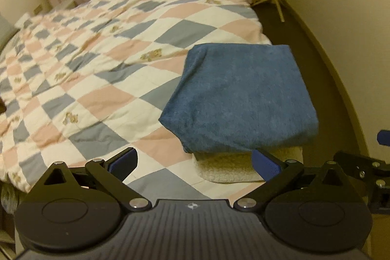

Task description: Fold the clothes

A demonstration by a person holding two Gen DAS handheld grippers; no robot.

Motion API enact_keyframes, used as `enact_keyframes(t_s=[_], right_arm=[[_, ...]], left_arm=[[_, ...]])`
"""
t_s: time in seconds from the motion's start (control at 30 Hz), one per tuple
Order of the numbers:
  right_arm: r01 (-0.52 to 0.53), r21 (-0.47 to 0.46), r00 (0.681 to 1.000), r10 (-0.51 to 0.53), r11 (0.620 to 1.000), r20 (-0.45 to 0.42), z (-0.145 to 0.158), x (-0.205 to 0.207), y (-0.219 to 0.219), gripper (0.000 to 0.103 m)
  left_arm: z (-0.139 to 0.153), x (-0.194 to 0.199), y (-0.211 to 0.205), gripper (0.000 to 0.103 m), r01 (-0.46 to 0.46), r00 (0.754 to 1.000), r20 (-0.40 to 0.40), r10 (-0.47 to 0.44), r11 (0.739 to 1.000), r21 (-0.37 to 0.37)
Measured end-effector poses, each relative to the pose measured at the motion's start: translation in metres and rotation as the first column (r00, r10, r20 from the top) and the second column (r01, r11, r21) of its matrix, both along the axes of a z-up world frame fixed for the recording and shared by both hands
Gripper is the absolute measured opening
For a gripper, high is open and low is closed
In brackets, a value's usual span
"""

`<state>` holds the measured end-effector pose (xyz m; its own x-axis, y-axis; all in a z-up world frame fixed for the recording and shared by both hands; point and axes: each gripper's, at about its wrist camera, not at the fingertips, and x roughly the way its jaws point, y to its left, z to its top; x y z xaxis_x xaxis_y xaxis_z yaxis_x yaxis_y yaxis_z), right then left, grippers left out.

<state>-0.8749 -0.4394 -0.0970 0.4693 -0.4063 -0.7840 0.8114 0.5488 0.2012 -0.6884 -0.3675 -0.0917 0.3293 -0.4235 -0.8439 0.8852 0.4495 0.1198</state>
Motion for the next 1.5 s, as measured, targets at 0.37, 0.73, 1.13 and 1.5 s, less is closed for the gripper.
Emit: enact_keyframes(t_s=[0.37,0.73,1.13,1.5], right_arm=[[0.092,-0.09,0.995,-0.089,0.992,0.042,0.018,-0.017,0.106,0.102],[0.206,-0.082,0.978,-0.201,0.975,0.063,0.051,-0.01,0.175,0.102],[0.416,-0.061,0.908,-0.412,0.907,0.077,0.049,0.049,0.198,0.102],[0.45,-0.046,0.893,-0.447,0.892,0.051,0.045,0.07,0.189,0.102]], left_arm=[[0.014,-0.011,0.093,0.103,0.066,0.997,0.033,-0.064,0.996,-0.067],[0.048,0.003,0.155,0.103,0.15,0.989,0.027,-0.148,0.986,-0.077],[0.053,0.061,0.14,0.103,0.359,0.933,0.02,-0.358,0.932,-0.06],[0.04,0.089,0.113,0.103,0.413,0.91,-0.018,-0.414,0.91,-0.042]])
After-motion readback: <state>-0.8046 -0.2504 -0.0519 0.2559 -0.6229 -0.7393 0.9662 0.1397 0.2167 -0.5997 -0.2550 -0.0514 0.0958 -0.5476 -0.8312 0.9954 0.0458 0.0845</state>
